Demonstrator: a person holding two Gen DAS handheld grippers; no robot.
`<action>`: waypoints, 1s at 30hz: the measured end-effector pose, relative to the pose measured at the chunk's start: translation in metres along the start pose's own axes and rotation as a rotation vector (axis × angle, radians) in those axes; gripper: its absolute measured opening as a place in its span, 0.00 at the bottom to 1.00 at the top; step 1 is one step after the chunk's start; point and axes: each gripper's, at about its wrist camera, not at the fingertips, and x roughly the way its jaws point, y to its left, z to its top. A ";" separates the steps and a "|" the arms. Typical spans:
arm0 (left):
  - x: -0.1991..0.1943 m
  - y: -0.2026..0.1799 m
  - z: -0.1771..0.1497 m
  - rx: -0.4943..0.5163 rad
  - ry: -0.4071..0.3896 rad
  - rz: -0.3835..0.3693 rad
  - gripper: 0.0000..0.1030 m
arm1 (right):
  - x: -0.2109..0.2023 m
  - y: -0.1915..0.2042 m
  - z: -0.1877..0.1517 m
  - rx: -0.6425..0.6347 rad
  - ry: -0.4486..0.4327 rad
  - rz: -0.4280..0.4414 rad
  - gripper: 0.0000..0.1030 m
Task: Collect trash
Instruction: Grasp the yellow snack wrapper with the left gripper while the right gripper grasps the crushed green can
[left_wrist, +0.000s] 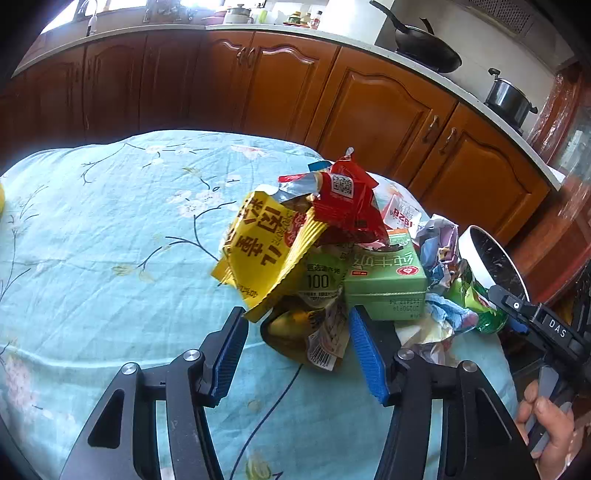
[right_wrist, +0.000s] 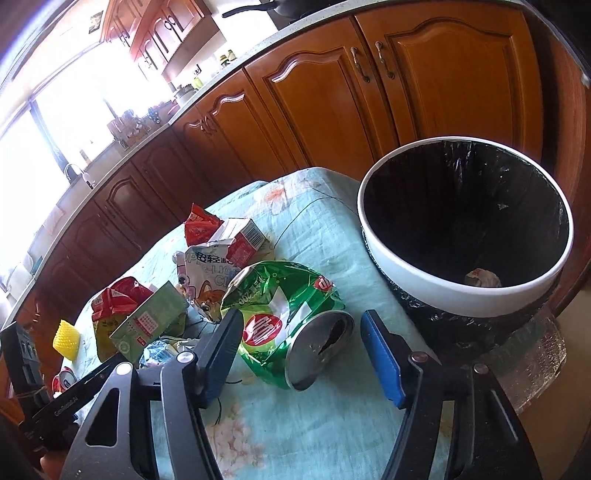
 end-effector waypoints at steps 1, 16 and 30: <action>-0.003 0.004 -0.001 -0.007 -0.002 0.004 0.55 | 0.000 0.000 0.000 -0.002 -0.001 -0.003 0.57; 0.000 0.006 0.020 -0.014 -0.099 0.059 0.26 | -0.002 0.008 0.003 -0.044 -0.031 -0.017 0.13; -0.079 0.018 -0.020 -0.045 -0.226 0.042 0.21 | -0.035 0.020 -0.002 -0.105 -0.081 0.016 0.10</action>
